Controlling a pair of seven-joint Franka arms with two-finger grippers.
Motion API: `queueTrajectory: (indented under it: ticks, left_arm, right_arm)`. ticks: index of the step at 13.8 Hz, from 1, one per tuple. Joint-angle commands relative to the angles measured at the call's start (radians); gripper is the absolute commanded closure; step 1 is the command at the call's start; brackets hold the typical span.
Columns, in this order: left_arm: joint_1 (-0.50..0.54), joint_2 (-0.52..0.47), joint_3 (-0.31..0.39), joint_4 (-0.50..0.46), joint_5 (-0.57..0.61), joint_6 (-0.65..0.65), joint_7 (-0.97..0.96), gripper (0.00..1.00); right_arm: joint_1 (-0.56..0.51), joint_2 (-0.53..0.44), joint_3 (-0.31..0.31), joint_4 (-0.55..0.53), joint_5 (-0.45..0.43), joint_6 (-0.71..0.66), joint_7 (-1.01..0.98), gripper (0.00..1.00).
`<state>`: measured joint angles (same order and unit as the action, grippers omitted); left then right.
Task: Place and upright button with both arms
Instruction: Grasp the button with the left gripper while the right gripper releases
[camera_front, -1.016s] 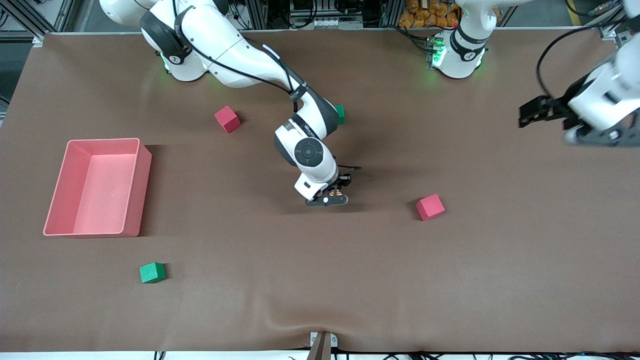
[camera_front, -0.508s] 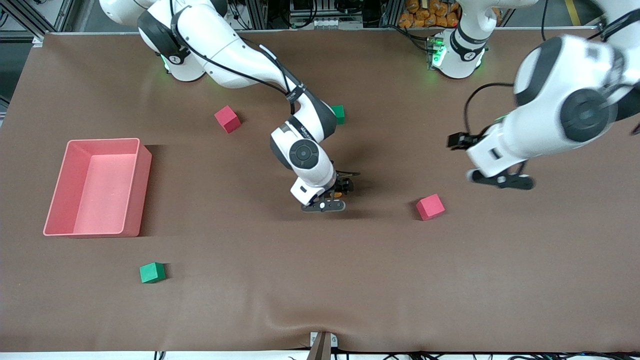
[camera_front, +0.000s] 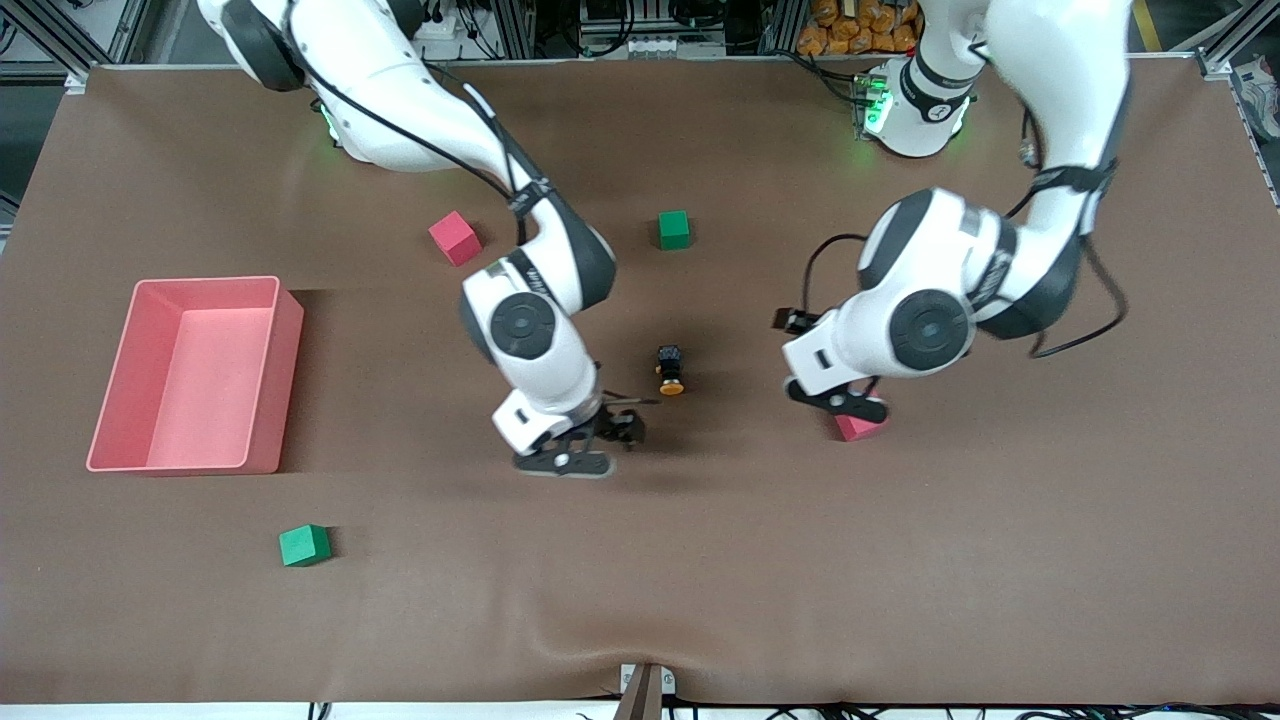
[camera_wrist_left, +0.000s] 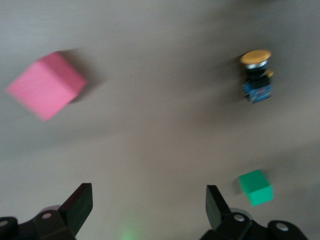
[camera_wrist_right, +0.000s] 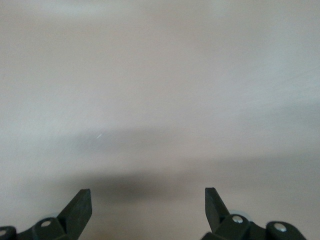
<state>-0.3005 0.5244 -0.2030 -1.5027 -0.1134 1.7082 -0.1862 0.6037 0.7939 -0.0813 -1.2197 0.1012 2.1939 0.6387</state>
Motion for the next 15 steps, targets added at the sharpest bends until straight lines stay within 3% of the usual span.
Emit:
queueTrajectory:
  ticks: [1,7,10,13,15]
  left_arm:
    - [-0.077,0.106,0.007,0.091,-0.023,0.066,-0.089,0.00]
    - [-0.190,0.298,0.017,0.203,-0.072,0.175,-0.205,0.00]
    - [-0.224,0.364,0.016,0.258,-0.075,0.177,-0.318,0.00]
    - [-0.235,0.393,0.016,0.268,-0.078,0.194,-0.355,0.00]
    - [-0.238,0.399,0.017,0.268,-0.094,0.227,-0.392,0.00]
  right_arm:
    - [-0.134,-0.154,0.032,-0.026,-0.003,-0.113,0.004,0.00]
    - [-0.350,-0.341,0.037,-0.024,-0.009,-0.488,-0.134,0.00]
    - [-0.445,-0.418,0.038,-0.024,-0.006,-0.566,-0.239,0.00]
    - [-0.530,-0.475,0.073,-0.018,-0.003,-0.762,-0.296,0.00]
    - [-0.550,-0.542,0.101,-0.023,-0.037,-0.780,-0.301,0.00]
